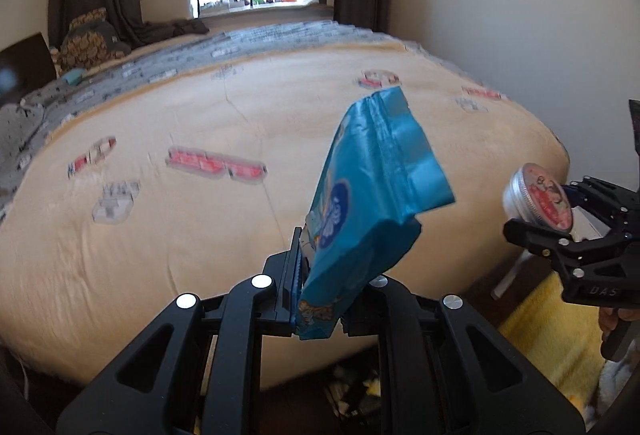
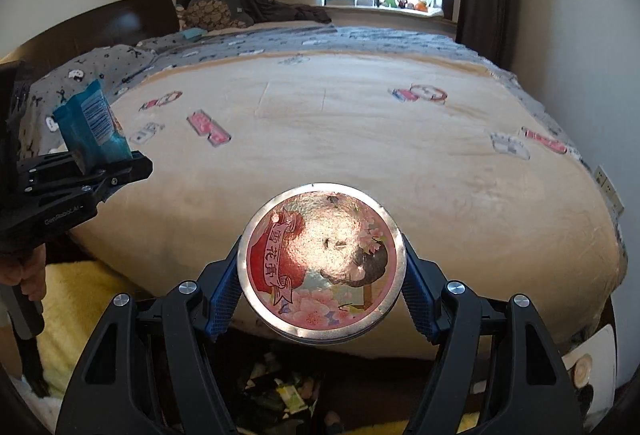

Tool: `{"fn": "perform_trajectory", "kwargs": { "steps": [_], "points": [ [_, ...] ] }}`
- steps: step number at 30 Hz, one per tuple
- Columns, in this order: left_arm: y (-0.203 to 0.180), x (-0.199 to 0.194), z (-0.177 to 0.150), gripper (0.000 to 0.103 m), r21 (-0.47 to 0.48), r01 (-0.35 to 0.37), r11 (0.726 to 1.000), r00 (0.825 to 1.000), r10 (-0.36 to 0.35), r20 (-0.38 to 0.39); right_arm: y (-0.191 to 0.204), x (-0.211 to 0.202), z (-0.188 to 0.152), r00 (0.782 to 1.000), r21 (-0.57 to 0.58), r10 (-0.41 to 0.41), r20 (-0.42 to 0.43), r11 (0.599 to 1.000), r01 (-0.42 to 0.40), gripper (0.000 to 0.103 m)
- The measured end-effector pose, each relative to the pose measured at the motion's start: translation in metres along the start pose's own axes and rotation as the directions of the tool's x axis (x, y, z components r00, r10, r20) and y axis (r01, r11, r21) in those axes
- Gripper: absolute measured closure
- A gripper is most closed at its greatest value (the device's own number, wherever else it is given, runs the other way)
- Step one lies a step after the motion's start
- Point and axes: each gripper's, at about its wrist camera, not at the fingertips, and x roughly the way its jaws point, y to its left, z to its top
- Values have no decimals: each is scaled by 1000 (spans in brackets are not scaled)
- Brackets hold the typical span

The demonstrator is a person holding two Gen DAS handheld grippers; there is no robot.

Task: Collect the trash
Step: 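Lower the tin and wipes pack into the bin and open both tools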

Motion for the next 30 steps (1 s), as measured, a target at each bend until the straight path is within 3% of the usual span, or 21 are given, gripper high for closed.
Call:
{"fn": "perform_trajectory", "kwargs": {
  "steps": [4, 9, 15, 25, 30],
  "points": [
    [-6, 11, -44, 90, -32, 30, 999, 996, -33, -79, 7, 19, -35, 995, 35, 15, -98, 999, -11, 32],
    [-16, 39, -98, 90, -80, 81, 994, 972, -97, -216, 17, 52, -79, 972, 72, 38, -232, 997, -22, 32],
    [-27, 73, -140, 90, -119, 143, 983, 916, -177, -360, 25, 89, -107, 931, 107, 61, -360, 994, -24, 32],
    [-34, 117, -178, 89, -176, 186, 967, 818, -252, -517, 25, 116, -125, 881, 177, 129, -455, 983, -53, 32],
    [-31, 122, -179, 86, -202, 193, 960, 808, -272, -523, 31, 121, -128, 870, 173, 138, -473, 983, -62, 31]
  ]
}}
